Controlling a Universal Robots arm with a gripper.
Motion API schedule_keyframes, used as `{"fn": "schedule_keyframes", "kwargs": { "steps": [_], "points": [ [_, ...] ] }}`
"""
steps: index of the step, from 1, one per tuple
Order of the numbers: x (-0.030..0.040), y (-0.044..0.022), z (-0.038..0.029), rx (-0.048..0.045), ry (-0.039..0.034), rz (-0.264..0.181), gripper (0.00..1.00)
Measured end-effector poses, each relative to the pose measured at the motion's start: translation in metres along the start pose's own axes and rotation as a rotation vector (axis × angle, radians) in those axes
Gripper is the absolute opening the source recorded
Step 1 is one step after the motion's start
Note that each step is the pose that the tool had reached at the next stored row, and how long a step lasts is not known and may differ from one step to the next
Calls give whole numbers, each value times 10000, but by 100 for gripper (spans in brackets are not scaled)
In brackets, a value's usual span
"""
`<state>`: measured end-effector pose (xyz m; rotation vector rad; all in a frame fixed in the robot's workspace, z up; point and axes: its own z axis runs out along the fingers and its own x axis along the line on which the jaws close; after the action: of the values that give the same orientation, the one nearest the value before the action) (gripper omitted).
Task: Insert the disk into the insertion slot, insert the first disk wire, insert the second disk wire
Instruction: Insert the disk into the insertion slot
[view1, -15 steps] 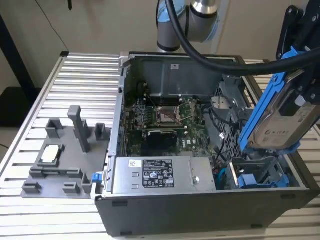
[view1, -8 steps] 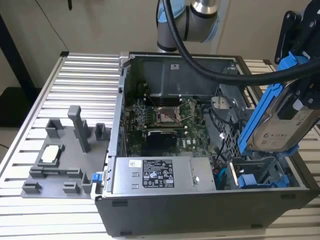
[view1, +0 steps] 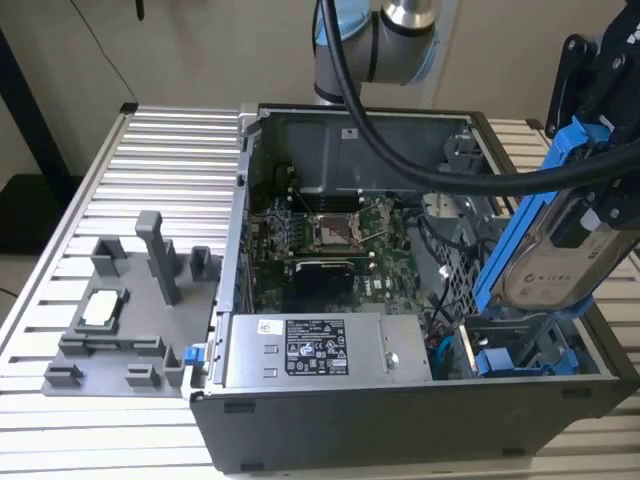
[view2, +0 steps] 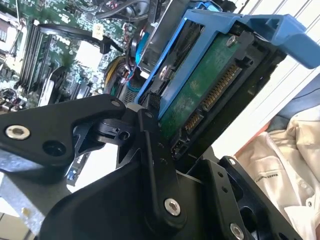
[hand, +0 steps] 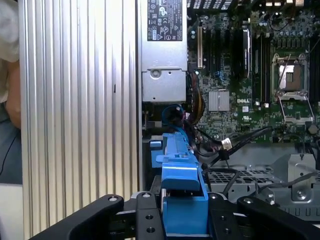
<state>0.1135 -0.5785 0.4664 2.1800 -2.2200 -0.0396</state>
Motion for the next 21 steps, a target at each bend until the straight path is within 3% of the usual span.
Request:
{"fn": "schedule_keyframes", "kwargs": {
  "steps": [21],
  "points": [
    [0,-11,265,0,-2,-1,33]
  ]
}}
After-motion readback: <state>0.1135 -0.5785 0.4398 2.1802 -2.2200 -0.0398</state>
